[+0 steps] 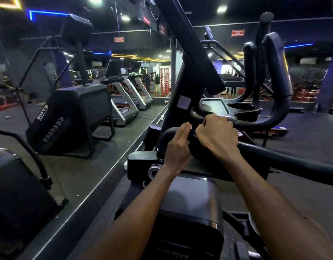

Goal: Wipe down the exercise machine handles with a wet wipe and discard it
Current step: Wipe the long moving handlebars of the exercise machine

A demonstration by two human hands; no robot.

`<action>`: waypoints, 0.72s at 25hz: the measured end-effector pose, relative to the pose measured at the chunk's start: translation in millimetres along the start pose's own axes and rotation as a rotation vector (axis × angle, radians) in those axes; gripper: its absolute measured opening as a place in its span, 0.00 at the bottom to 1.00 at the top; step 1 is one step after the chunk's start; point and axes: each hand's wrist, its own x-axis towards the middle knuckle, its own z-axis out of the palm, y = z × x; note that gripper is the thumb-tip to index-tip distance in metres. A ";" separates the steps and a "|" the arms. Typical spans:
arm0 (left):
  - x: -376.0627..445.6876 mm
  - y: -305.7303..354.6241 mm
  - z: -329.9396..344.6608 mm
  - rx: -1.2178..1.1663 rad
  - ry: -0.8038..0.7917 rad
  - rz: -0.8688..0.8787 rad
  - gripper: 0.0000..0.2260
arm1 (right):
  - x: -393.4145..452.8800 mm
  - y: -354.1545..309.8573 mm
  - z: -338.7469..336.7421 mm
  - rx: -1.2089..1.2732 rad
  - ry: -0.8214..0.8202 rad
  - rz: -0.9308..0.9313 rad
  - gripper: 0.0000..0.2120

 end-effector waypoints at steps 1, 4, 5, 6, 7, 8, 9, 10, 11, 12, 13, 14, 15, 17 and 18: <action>1.9 -7.0 -0.4 -0.009 0.013 -0.059 0.21 | 1.9 -3.3 3.8 -0.011 -0.003 -0.008 0.17; 7.3 -22.2 -2.1 -0.018 0.063 -0.215 0.21 | 3.4 -7.8 11.4 -0.054 0.013 -0.016 0.15; 4.5 -22.4 -0.2 -0.020 0.049 -0.143 0.22 | 3.4 -7.6 14.1 -0.072 0.029 -0.027 0.14; 3.7 -24.3 2.7 -0.026 0.038 -0.091 0.23 | 4.1 -7.6 15.9 -0.090 0.046 -0.038 0.13; 5.0 -28.7 4.9 -0.037 0.037 -0.115 0.22 | 3.6 -7.4 17.0 -0.107 0.058 -0.044 0.12; 5.8 -36.3 6.9 -0.043 0.051 -0.221 0.20 | 2.7 -7.5 18.0 -0.120 0.065 -0.048 0.12; 3.7 -45.5 8.9 -0.044 0.066 -0.380 0.19 | 1.8 -7.8 19.0 -0.128 0.070 -0.054 0.11; -1.1 -53.5 10.4 -0.056 0.060 -0.551 0.19 | 1.5 -7.8 19.9 -0.133 0.076 -0.059 0.11; -9.0 -59.5 12.5 -0.100 0.045 -0.697 0.20 | 1.4 -7.7 20.6 -0.138 0.081 -0.065 0.12; -16.9 -61.1 13.4 -0.173 0.037 -0.815 0.20 | 1.9 -7.3 21.1 -0.145 0.088 -0.072 0.12; -22.3 -60.1 13.4 -0.262 0.046 -0.899 0.20 | 2.5 -7.1 21.5 -0.151 0.095 -0.075 0.12; -22.9 -56.1 11.3 -0.355 0.083 -0.953 0.21 | 2.8 -7.0 22.2 -0.153 0.101 -0.074 0.13; -18.6 -51.8 8.6 -0.436 0.148 -0.972 0.22 | 2.3 -7.0 22.9 -0.153 0.106 -0.071 0.13; -0.8 -40.8 4.4 -0.508 0.243 -0.897 0.22 | 1.9 -7.0 23.7 -0.151 0.106 -0.068 0.13; 9.3 -33.5 2.8 -0.516 0.251 -0.812 0.21 | 2.1 -7.0 23.9 -0.148 0.106 -0.066 0.14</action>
